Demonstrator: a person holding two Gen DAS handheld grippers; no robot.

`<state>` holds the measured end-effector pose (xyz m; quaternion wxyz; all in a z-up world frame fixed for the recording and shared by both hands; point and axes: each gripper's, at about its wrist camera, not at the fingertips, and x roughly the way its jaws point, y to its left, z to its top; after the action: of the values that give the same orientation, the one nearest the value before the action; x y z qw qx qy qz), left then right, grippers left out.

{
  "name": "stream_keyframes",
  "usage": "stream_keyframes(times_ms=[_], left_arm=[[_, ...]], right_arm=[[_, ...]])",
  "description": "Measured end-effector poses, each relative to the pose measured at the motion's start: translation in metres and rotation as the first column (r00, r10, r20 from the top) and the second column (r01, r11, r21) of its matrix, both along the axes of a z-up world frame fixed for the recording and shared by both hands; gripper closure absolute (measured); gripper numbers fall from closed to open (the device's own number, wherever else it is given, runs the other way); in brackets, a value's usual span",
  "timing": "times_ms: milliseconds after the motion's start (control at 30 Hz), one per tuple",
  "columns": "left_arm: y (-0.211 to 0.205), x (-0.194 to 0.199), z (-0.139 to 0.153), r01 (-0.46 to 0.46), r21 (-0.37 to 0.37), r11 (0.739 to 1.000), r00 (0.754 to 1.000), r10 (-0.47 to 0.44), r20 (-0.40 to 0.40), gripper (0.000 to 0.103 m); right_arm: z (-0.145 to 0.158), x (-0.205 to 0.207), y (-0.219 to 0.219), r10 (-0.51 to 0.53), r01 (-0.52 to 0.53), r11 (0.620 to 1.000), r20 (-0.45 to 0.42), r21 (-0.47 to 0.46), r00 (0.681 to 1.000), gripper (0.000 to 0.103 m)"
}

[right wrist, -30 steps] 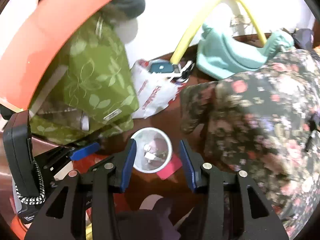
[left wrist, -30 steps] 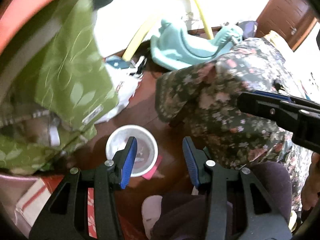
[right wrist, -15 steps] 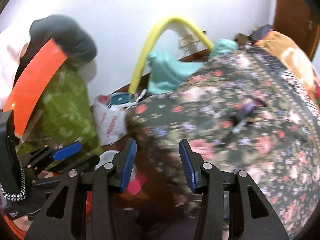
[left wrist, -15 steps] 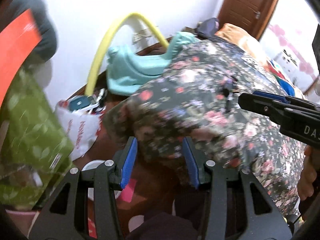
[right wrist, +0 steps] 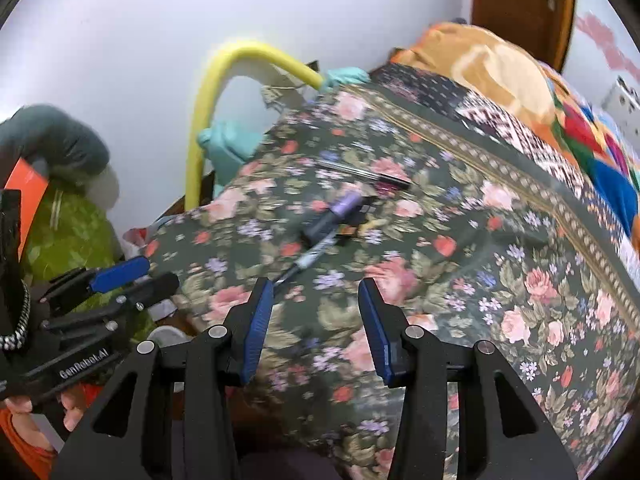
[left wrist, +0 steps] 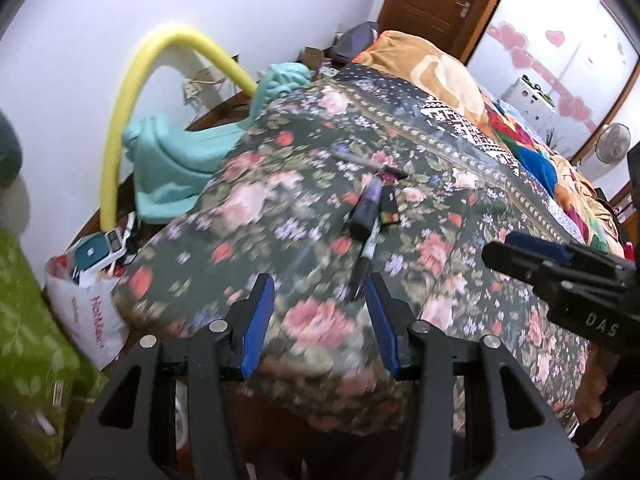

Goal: Collect trash
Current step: 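Move both tools back toward the purple and black markers on the bed, then grasp the small purple bottle with the left gripper while the right gripper grasps a small black item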

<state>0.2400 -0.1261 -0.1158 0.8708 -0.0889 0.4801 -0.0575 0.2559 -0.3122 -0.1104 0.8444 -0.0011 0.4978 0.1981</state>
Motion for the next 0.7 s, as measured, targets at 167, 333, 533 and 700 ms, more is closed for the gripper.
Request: stream_keyframes(times_ms=[167,333,533,700], left_arm=[[-0.007,0.028,-0.013,0.017,-0.006,1.000,1.000,-0.017,-0.005,0.056],[-0.008,0.049,-0.034,0.028,0.061,0.998,0.999,-0.026,-0.031,0.056],[-0.002,0.065,-0.059,0.047,0.082,0.995,0.997,-0.042,-0.063,0.056],[0.005,0.074,-0.068,0.043,0.050,0.998,0.996,-0.039,-0.078,0.056]], right_arm=[[-0.022,0.030,-0.012,-0.038,0.040,0.998,-0.046,0.047,0.998,0.062],[-0.053,0.069,-0.009,-0.064,0.074,0.994,-0.115,0.084,0.991,0.062],[-0.090,0.112,0.002,-0.073,0.100,0.987,-0.203,0.129,0.976,0.070],[-0.111,0.133,0.010,-0.095,0.121,0.987,-0.222,0.108,0.970,0.073]])
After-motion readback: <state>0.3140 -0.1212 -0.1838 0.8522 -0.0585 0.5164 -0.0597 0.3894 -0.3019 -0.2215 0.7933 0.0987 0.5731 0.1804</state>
